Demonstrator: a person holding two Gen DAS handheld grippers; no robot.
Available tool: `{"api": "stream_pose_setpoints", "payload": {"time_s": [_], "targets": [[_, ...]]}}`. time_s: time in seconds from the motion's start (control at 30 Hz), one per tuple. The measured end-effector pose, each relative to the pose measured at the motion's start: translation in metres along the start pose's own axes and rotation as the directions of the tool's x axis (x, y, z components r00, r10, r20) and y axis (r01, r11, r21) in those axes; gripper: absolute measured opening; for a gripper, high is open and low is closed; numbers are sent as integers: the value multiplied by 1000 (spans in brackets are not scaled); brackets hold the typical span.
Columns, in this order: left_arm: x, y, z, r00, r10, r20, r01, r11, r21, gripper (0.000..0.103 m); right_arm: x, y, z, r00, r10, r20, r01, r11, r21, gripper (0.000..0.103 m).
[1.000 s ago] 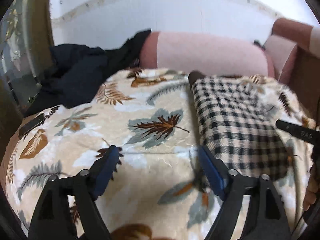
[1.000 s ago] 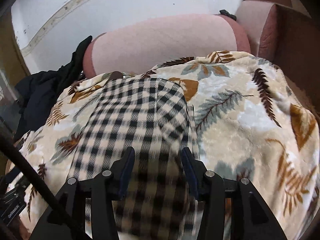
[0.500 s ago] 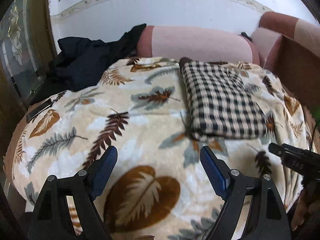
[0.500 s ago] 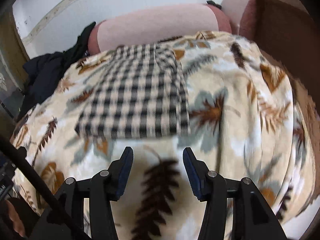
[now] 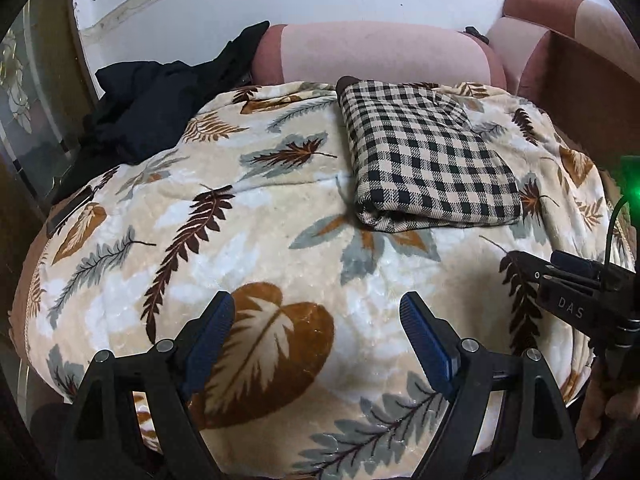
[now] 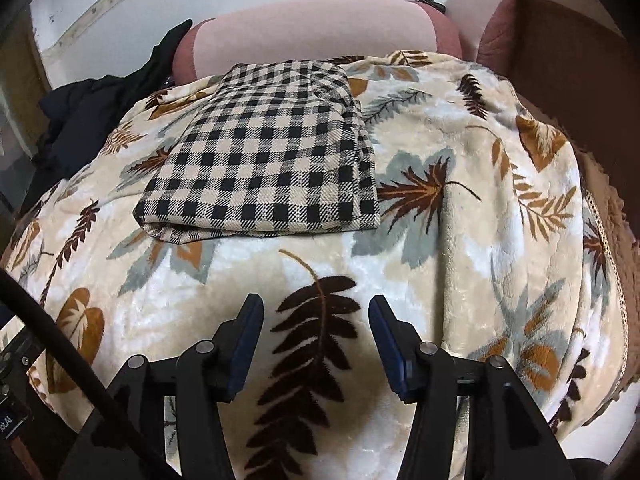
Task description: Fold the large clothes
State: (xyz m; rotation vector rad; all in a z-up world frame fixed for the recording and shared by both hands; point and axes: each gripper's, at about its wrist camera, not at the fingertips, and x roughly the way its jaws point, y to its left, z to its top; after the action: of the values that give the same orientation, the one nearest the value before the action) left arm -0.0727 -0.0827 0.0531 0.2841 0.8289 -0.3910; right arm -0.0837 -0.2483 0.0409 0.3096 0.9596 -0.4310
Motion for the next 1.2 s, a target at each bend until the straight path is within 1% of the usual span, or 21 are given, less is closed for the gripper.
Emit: {"api": "stream_pose_setpoints", "payload": {"time_s": [0.4, 0.73, 1.2], "targets": [[11, 1, -4, 999, -16, -35, 16, 1000, -3, 84, 4, 5, -1, 999, -32, 5, 32, 999, -29, 60], [19, 4, -6, 997, -36, -64, 34, 999, -17, 84, 3, 16, -3, 998, -59, 36, 61, 995, -78, 62], [24, 1, -8, 996, -42, -82, 40, 999, -19, 84, 8, 15, -4, 997, -72, 24, 73, 994, -82, 63]]}}
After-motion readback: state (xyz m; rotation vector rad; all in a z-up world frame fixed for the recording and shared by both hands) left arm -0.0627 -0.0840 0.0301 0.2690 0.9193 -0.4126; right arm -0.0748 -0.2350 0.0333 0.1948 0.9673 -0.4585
